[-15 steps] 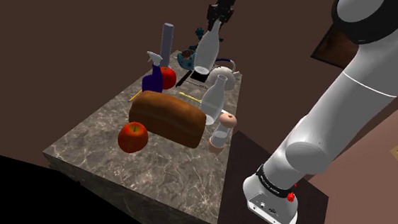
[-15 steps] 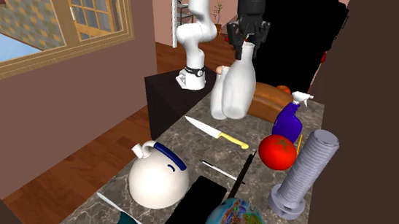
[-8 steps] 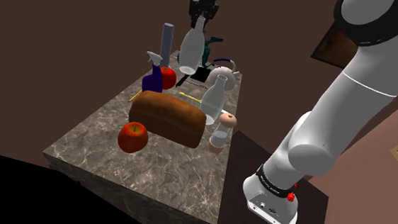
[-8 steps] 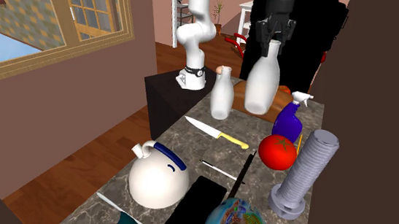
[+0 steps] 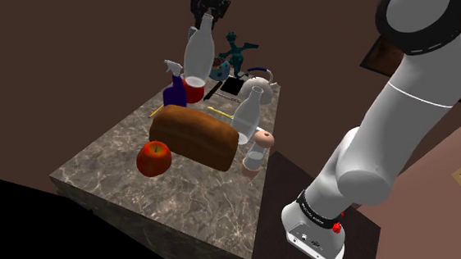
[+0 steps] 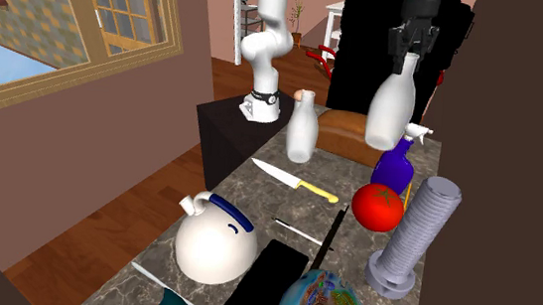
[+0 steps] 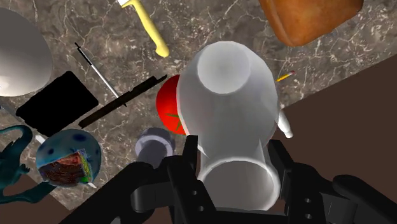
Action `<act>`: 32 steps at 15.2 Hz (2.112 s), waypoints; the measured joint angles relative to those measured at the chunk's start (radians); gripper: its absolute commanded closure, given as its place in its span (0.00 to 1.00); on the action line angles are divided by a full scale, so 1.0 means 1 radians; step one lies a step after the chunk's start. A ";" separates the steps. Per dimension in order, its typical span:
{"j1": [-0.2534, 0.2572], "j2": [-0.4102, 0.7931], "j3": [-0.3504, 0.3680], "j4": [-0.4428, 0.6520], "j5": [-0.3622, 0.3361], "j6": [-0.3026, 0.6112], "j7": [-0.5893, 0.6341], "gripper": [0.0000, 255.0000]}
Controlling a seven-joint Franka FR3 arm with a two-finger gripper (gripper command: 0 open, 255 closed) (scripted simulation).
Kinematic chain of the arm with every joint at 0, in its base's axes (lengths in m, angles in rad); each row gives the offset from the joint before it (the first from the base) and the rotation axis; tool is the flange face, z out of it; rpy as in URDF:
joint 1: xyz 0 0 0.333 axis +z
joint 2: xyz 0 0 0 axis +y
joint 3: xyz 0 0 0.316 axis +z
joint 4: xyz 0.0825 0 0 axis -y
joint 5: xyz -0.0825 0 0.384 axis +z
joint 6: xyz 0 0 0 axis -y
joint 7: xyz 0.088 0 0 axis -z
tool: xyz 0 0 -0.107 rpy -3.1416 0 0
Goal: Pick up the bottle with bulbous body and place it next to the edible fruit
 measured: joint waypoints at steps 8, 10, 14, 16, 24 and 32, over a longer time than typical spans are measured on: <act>0.091 0.119 0.069 0.155 -0.017 -0.042 0.163 1.00; 0.115 0.162 0.084 0.221 -0.021 -0.067 0.203 1.00; 0.158 0.273 0.107 0.381 -0.028 -0.120 0.269 1.00; 0.178 0.316 0.116 0.443 -0.032 -0.141 0.297 1.00; 0.186 0.305 0.118 0.320 -0.036 -0.031 0.315 1.00; 0.187 0.289 0.118 0.185 -0.039 0.088 0.322 1.00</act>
